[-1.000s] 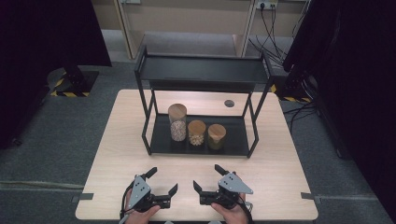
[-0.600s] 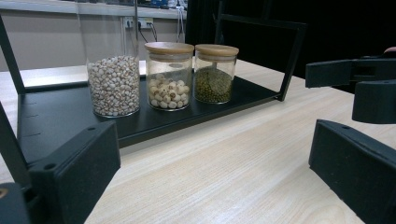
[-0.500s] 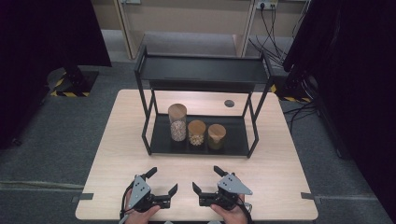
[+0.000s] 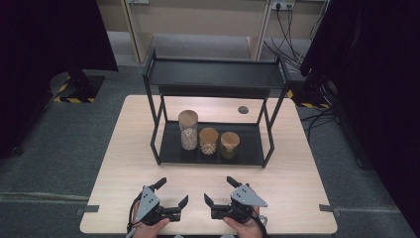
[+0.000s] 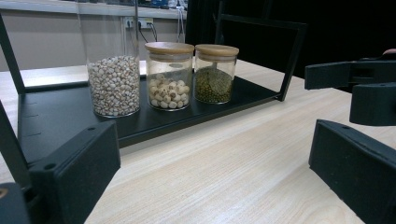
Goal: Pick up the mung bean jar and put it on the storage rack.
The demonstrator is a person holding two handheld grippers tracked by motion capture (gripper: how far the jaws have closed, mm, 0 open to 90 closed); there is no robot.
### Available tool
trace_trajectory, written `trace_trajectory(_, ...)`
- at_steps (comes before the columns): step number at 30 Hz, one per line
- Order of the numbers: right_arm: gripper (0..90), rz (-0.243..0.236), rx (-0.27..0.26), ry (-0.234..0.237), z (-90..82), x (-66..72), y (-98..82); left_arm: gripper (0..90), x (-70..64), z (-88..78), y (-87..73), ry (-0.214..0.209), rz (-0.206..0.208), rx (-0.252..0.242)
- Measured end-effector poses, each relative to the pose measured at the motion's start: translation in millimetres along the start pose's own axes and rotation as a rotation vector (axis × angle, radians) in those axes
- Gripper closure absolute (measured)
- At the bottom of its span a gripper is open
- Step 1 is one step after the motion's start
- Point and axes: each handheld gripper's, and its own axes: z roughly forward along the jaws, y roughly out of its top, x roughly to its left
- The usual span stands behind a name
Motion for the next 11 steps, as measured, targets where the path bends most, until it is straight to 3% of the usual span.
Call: trace_trajectory(11, 2.9, 0.0, -0.002, -0.003, -0.3, -0.6, -0.1, 1.4, 0.0, 0.2, 0.0, 0.002, -0.001, -0.001)
